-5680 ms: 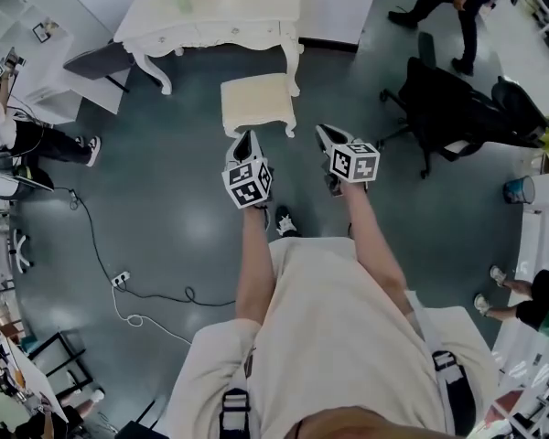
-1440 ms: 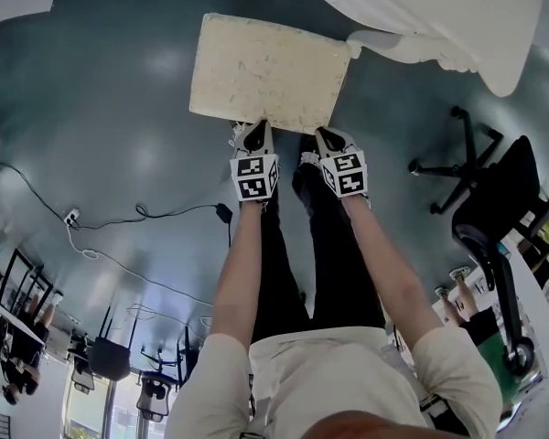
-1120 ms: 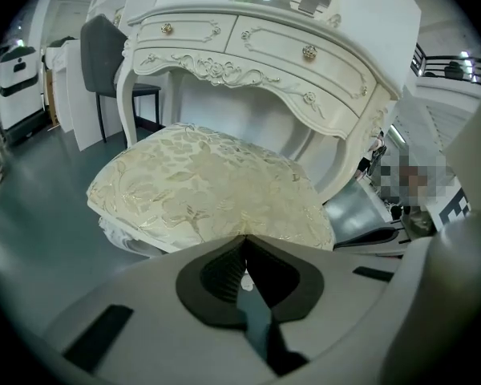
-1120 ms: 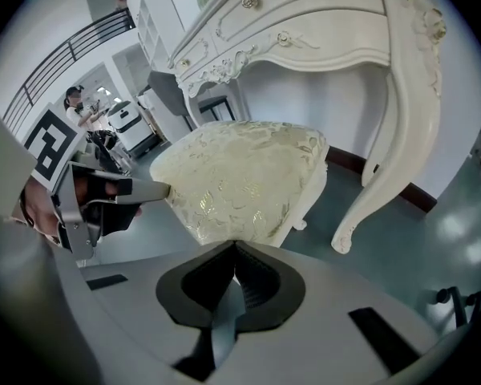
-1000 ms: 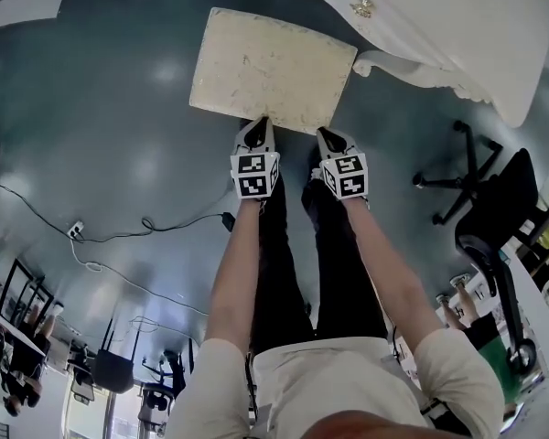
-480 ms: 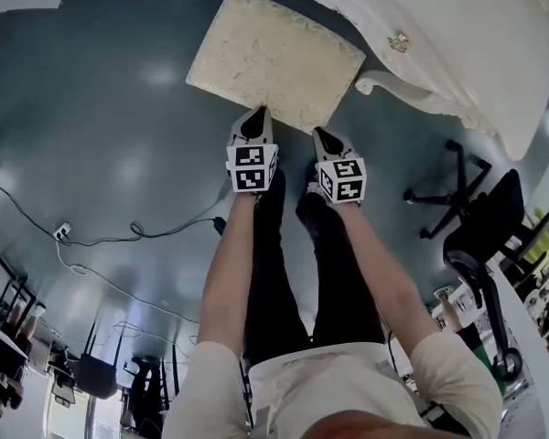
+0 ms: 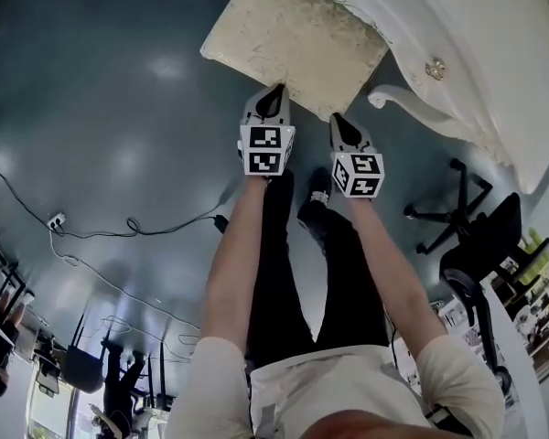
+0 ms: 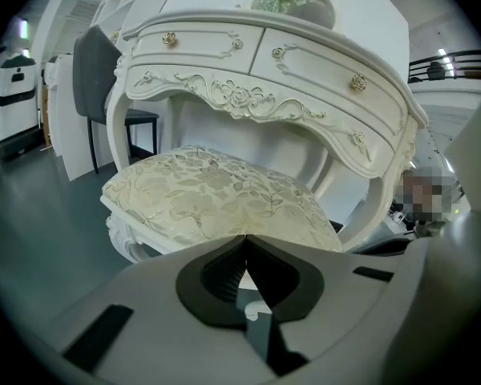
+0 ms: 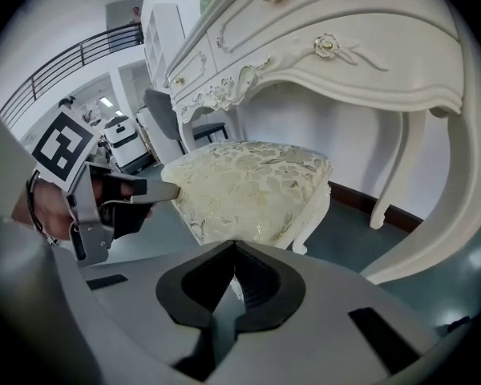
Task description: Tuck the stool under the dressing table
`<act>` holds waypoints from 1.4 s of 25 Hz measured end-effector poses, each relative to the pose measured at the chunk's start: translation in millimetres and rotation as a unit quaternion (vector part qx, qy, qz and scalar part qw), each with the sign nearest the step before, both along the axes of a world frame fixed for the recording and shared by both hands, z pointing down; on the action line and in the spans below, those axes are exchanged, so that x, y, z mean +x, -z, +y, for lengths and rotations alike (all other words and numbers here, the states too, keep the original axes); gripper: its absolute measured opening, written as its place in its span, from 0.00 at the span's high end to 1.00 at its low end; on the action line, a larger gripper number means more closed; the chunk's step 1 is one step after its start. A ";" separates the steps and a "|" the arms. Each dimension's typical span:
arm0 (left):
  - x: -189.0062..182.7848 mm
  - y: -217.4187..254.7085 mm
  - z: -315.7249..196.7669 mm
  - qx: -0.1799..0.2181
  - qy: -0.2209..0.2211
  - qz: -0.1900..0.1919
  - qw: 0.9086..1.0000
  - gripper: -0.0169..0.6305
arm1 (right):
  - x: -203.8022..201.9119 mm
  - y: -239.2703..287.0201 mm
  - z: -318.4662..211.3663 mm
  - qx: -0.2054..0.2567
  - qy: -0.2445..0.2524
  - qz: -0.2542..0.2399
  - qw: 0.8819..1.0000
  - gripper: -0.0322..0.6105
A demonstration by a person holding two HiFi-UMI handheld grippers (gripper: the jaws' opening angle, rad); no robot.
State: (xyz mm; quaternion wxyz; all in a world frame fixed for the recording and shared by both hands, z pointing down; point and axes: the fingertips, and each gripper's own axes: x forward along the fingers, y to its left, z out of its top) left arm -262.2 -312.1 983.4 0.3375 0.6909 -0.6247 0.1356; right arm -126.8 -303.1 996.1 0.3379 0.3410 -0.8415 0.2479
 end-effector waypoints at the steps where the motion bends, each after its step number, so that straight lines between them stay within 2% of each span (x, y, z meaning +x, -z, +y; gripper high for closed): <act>1: -4.6 0.2 -5.4 0.003 0.006 -0.001 1.000 0.95 | -4.3 0.6 -5.6 0.005 0.001 -0.002 1.000 0.88; 5: -14.8 1.3 -34.6 0.017 0.015 -0.005 1.000 0.95 | -14.4 4.2 -34.9 0.026 -0.003 -0.007 1.000 0.88; 10: -31.0 -0.4 -66.8 0.024 0.030 0.005 0.999 0.95 | -26.1 10.9 -60.3 0.016 -0.004 -0.019 1.000 0.88; 15: -34.1 5.8 -98.7 0.038 0.021 -0.001 0.999 0.95 | -36.5 34.3 -73.9 0.032 0.026 -0.026 0.999 0.88; 22: -36.8 -2.8 -134.1 0.048 0.012 -0.013 0.999 0.95 | -53.3 51.6 -64.8 0.031 0.051 -0.045 0.997 0.88; 35: -26.3 -0.6 -197.4 0.091 -0.010 -0.004 0.996 0.95 | -61.8 47.4 -107.6 0.038 0.030 -0.045 0.998 0.88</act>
